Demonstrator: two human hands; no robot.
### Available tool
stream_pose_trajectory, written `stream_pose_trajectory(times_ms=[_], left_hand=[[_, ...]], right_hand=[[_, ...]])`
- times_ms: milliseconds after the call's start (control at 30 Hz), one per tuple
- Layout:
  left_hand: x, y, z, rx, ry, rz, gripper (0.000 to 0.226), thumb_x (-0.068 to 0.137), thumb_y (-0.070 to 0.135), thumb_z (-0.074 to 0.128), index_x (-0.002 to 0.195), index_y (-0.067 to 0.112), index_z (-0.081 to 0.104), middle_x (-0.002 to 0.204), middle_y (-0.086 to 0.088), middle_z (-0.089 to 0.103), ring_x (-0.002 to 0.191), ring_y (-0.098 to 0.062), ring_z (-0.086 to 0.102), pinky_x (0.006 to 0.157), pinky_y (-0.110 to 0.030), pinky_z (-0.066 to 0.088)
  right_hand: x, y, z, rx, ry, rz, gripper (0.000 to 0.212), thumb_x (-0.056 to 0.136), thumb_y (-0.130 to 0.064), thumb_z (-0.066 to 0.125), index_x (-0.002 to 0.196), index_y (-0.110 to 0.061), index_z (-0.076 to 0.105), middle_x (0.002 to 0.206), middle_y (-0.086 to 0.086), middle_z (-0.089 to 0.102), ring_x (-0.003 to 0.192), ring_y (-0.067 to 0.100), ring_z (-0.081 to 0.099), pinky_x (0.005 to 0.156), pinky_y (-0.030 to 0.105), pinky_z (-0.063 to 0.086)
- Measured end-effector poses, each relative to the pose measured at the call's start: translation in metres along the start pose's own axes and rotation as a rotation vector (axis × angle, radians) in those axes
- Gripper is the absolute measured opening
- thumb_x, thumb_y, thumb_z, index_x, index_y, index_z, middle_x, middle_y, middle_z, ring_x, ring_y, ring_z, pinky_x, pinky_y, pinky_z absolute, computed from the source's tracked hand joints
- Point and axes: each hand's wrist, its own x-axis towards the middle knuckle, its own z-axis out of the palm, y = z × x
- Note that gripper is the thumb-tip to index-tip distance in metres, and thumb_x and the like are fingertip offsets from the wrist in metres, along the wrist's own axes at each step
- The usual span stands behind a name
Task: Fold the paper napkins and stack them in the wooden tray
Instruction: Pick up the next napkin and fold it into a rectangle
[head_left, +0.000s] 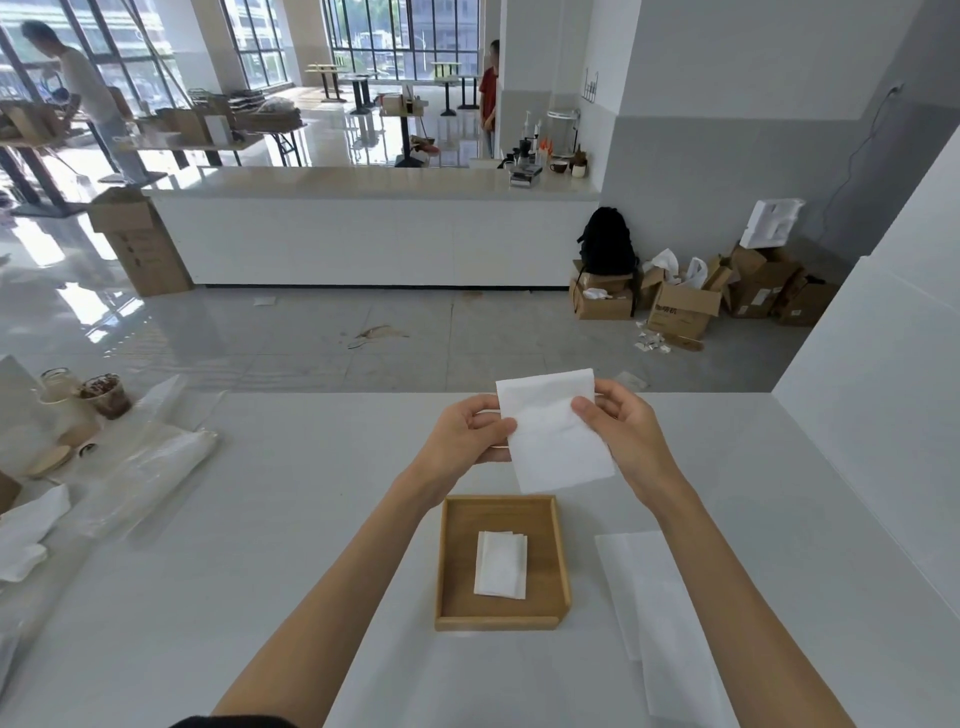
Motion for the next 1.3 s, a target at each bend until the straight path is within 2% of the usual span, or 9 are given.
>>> stream_pose_trajectory(times_ms=[200, 433, 567, 700, 833, 1000, 1133, 1233, 1300], left_hand=[[-0.001, 0.002, -0.001, 0.012, 0.056, 0.022, 0.025, 0.096, 0.004, 0.064, 0.120, 0.004, 0.065, 0.106, -0.016, 0.077, 0.092, -0.025, 0.076, 0.078, -0.030, 0.061], [-0.001, -0.003, 0.003, 0.030, -0.060, -0.097, 0.030, 0.094, 0.011, 0.068, 0.124, 0.005, 0.064, 0.112, -0.014, 0.076, 0.103, -0.029, 0.074, 0.094, -0.045, 0.059], [-0.002, -0.008, 0.003, 0.025, -0.006, -0.051, 0.023, 0.095, 0.007, 0.065, 0.118, 0.003, 0.067, 0.111, -0.016, 0.076, 0.099, -0.030, 0.074, 0.088, -0.044, 0.061], [0.001, -0.008, 0.001, 0.026, 0.011, -0.013, 0.019, 0.094, 0.003, 0.065, 0.113, -0.002, 0.069, 0.110, -0.017, 0.076, 0.094, -0.027, 0.075, 0.083, -0.040, 0.062], [0.002, -0.005, 0.003, 0.018, 0.050, 0.028, 0.017, 0.093, -0.004, 0.063, 0.103, 0.002, 0.075, 0.109, -0.013, 0.076, 0.095, -0.023, 0.074, 0.079, -0.030, 0.061], [0.000, -0.002, 0.008, -0.092, 0.111, 0.067, 0.029, 0.093, -0.010, 0.057, 0.079, 0.007, 0.076, 0.120, -0.011, 0.070, 0.106, -0.026, 0.071, 0.090, -0.033, 0.059], [0.001, -0.002, 0.011, -0.305, 0.113, 0.026, 0.015, 0.100, -0.001, 0.053, 0.108, 0.002, 0.065, 0.119, -0.018, 0.067, 0.100, -0.030, 0.065, 0.091, -0.037, 0.058], [0.001, -0.001, 0.012, -0.512, 0.063, -0.136, 0.028, 0.106, 0.020, 0.048, 0.129, 0.006, 0.054, 0.122, -0.021, 0.067, 0.105, -0.033, 0.068, 0.093, -0.042, 0.056], [-0.001, -0.003, 0.014, -0.487, 0.011, -0.199, 0.035, 0.106, 0.031, 0.047, 0.130, 0.007, 0.055, 0.119, -0.016, 0.069, 0.103, -0.030, 0.071, 0.094, -0.043, 0.057]], right_hand=[[-0.002, 0.004, -0.012, 0.045, -0.193, 0.079, 0.034, 0.094, -0.010, 0.067, 0.125, -0.021, 0.061, 0.117, 0.000, 0.075, 0.105, 0.020, 0.073, 0.087, 0.037, 0.060], [0.000, 0.009, -0.013, 0.058, -0.130, 0.079, 0.033, 0.094, -0.009, 0.066, 0.126, -0.014, 0.062, 0.115, 0.002, 0.076, 0.106, 0.023, 0.072, 0.088, 0.037, 0.059], [-0.001, 0.012, -0.018, 0.087, -0.212, 0.105, 0.038, 0.094, -0.004, 0.065, 0.130, -0.012, 0.060, 0.121, 0.005, 0.074, 0.111, 0.023, 0.071, 0.093, 0.035, 0.058], [-0.004, 0.007, -0.021, 0.092, -0.267, 0.061, 0.039, 0.092, 0.006, 0.062, 0.120, -0.020, 0.065, 0.118, 0.003, 0.075, 0.108, 0.019, 0.072, 0.093, 0.029, 0.057], [-0.004, 0.006, -0.021, 0.043, -0.175, -0.030, 0.035, 0.090, 0.010, 0.062, 0.101, -0.020, 0.076, 0.107, -0.005, 0.078, 0.106, 0.015, 0.071, 0.090, 0.024, 0.057], [-0.003, 0.007, -0.021, 0.027, -0.100, -0.118, 0.047, 0.090, 0.014, 0.056, 0.069, -0.022, 0.079, 0.108, -0.005, 0.078, 0.109, 0.014, 0.069, 0.078, 0.025, 0.058], [-0.004, 0.007, -0.020, 0.026, -0.056, -0.159, 0.051, 0.088, 0.017, 0.052, 0.066, -0.021, 0.078, 0.101, -0.002, 0.079, 0.104, 0.017, 0.070, 0.069, 0.021, 0.055], [-0.006, 0.005, -0.018, -0.009, -0.036, -0.212, 0.056, 0.086, 0.020, 0.050, 0.066, -0.024, 0.079, 0.095, -0.007, 0.079, 0.098, 0.010, 0.071, 0.073, 0.020, 0.055], [-0.006, 0.004, -0.017, -0.038, -0.039, -0.246, 0.054, 0.086, 0.023, 0.048, 0.069, -0.017, 0.079, 0.092, -0.011, 0.079, 0.094, 0.005, 0.071, 0.074, 0.017, 0.055]])
